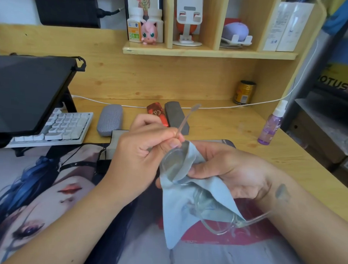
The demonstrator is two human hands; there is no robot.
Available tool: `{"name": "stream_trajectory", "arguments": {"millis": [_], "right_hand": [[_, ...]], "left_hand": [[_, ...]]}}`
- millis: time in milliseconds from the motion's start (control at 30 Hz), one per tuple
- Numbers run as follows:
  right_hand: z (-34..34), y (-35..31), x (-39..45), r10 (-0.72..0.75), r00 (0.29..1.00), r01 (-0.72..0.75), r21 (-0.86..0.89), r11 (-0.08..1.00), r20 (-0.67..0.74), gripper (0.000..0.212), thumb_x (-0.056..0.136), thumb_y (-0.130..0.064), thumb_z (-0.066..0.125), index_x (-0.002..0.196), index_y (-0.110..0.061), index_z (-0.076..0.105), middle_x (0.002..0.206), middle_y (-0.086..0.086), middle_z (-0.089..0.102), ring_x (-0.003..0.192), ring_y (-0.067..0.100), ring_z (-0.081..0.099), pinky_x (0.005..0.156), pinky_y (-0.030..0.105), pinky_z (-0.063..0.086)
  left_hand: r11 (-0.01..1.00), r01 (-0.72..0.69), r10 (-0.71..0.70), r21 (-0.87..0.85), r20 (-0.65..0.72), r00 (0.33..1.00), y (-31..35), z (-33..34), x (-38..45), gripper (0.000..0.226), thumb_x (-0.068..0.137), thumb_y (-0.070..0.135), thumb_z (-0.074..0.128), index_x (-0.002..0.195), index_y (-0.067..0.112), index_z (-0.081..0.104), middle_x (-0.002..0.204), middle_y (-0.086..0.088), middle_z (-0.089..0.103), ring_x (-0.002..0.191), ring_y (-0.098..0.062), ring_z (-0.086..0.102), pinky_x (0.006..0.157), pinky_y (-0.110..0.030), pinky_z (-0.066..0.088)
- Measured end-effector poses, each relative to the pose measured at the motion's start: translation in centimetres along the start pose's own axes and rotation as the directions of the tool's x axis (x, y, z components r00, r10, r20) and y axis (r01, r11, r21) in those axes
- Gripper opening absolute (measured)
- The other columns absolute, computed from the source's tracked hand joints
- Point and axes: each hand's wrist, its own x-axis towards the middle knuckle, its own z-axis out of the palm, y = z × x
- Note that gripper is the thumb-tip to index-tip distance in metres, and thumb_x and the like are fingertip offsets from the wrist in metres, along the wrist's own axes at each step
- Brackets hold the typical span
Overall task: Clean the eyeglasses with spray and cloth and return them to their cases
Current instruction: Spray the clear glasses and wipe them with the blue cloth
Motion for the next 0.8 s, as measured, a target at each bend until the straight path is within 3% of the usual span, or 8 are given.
{"name": "stream_trajectory", "arguments": {"millis": [133,200,267,400,533,667,733,800], "right_hand": [[-0.9,-0.2,0.0,-0.025,1.000,0.024,0.118,0.993,0.009,0.041,0.096,0.011,0.041,0.134,0.002,0.052,0.124,0.024,0.056,0.108,0.030,0.063,0.095,0.037,0.053],[-1.3,-0.3,0.1,-0.075,0.989,0.084,0.068,0.994,-0.125,0.050,0.089,0.007,0.055,0.139,0.002,0.050,0.124,0.023,0.059,0.106,0.030,0.064,0.087,0.034,0.055],[-1.6,-0.4,0.2,-0.137,0.931,0.140,-0.016,0.990,-0.338,0.059,0.078,0.001,0.069,0.135,-0.003,0.056,0.117,0.021,0.066,0.096,0.027,0.069,0.076,0.031,0.057],[-2.2,-0.7,0.2,-0.188,0.791,0.205,-0.038,0.978,-0.583,0.041,0.086,-0.001,0.065,0.126,0.003,0.059,0.102,0.023,0.069,0.082,0.028,0.070,0.067,0.036,0.059],[-1.7,-0.7,0.0,-0.189,0.792,0.209,-0.033,0.977,-0.580,0.028,0.086,-0.013,0.062,0.109,0.002,0.064,0.101,0.020,0.071,0.086,0.026,0.072,0.072,0.035,0.060],[-0.7,-0.4,0.3,-0.188,0.827,0.191,-0.049,0.980,-0.530,0.038,0.091,-0.022,0.057,0.116,0.005,0.065,0.107,0.021,0.072,0.085,0.026,0.071,0.066,0.034,0.059],[-0.6,-0.5,0.4,-0.239,0.776,0.231,-0.090,0.969,-0.584,0.031,0.093,-0.018,0.057,0.115,0.002,0.069,0.108,0.020,0.073,0.091,0.026,0.070,0.074,0.035,0.059],[-0.8,-0.5,0.5,-0.375,0.624,0.275,-0.257,0.927,-0.686,0.021,0.097,-0.011,0.058,0.110,-0.006,0.073,0.104,0.017,0.074,0.092,0.025,0.067,0.080,0.039,0.053]], "left_hand": [[0.999,0.034,-0.035,-0.018,-0.030,0.999,-0.2,-0.3,0.1,0.014,0.098,0.020,0.058,0.093,0.027,0.069,0.091,0.021,0.067,0.098,-0.016,0.052,0.090,-0.019,0.040],[0.999,0.047,-0.047,-0.013,-0.052,0.998,-0.5,-0.4,0.1,0.014,0.098,0.020,0.058,0.094,0.027,0.069,0.093,0.020,0.067,0.097,-0.018,0.053,0.090,-0.020,0.040],[0.998,0.059,-0.059,0.004,-0.080,0.995,-0.6,-0.7,0.1,0.013,0.098,0.022,0.058,0.095,0.027,0.069,0.093,0.019,0.068,0.098,-0.015,0.053,0.091,-0.019,0.039],[0.997,0.071,-0.070,0.005,-0.114,0.991,-0.6,-1.0,0.0,0.015,0.099,0.018,0.058,0.095,0.027,0.070,0.093,0.016,0.069,0.099,-0.010,0.052,0.090,-0.016,0.039],[0.998,0.054,-0.055,-0.017,-0.120,0.991,-0.3,-1.0,0.0,0.012,0.097,0.024,0.059,0.097,0.028,0.070,0.092,0.023,0.067,0.099,-0.005,0.051,0.089,-0.016,0.040],[0.999,0.034,-0.035,-0.013,-0.107,0.994,-0.2,-0.9,-0.1,0.011,0.097,0.024,0.060,0.096,0.030,0.069,0.091,0.025,0.067,0.099,-0.008,0.052,0.087,-0.019,0.042],[0.999,0.031,-0.032,-0.010,-0.106,0.994,-0.2,-1.0,-0.1,0.011,0.097,0.024,0.060,0.096,0.031,0.069,0.089,0.024,0.067,0.098,-0.009,0.053,0.087,-0.020,0.043],[0.999,0.032,-0.034,-0.022,-0.105,0.994,-0.1,-1.0,0.0,0.011,0.097,0.025,0.060,0.096,0.032,0.069,0.090,0.025,0.067,0.096,-0.010,0.053,0.089,-0.019,0.041]]}}
